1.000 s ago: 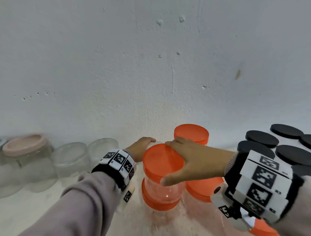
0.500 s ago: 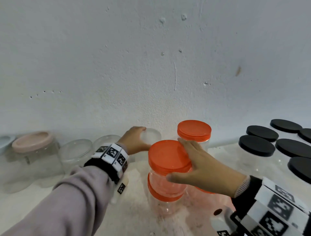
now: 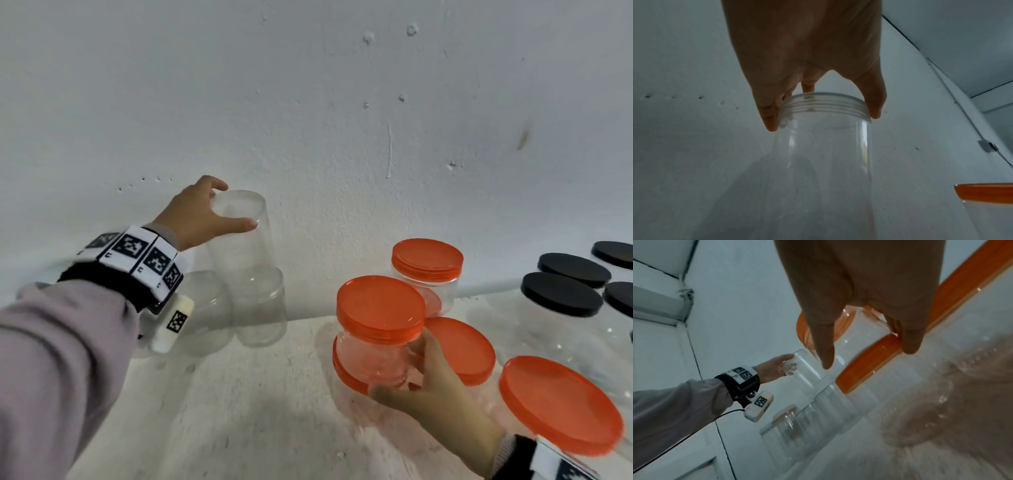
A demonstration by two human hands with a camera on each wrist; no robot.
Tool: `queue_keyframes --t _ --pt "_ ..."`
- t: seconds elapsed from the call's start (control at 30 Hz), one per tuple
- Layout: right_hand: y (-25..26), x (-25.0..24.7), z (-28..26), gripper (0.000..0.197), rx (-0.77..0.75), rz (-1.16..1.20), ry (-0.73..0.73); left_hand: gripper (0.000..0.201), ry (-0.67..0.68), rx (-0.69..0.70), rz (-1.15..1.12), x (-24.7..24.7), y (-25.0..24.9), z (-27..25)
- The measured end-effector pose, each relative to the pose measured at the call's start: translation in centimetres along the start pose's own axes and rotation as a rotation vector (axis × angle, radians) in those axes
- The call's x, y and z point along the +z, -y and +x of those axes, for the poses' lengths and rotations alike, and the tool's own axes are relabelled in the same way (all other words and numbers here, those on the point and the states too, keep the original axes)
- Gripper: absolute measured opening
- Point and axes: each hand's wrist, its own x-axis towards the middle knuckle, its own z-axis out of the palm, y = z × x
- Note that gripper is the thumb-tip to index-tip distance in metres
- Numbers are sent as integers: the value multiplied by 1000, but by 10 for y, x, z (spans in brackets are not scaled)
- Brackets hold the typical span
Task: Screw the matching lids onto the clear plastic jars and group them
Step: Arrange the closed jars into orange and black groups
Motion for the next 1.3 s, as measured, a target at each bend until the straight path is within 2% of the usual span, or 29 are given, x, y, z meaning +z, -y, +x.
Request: queue_keyframes --t 0.1,0.43,0.53,0.73,0.93,1.13,1.3 --pt "-6 5 2 107 43 42 -28 83 -59 -36 35 4 12 -2" --pt "-11 23 10 114 54 107 -109 86 -112 -154 8 10 31 0" --pt "-10 27 15 104 49 118 -122 90 -110 -156 -7 9 33 -1" --pt "-10 35 29 100 -11 100 -165 98 -194 -133 -9 9 35 -9" --pt "-10 43 55 97 -71 113 -196 118 -171 -214 -58 15 43 -18" --pt "-8 60 89 96 -84 104 -241 104 -174 -265 -123 23 53 -22" --pt "7 71 120 103 -62 43 -282 105 -197 -264 -151 24 55 -23"
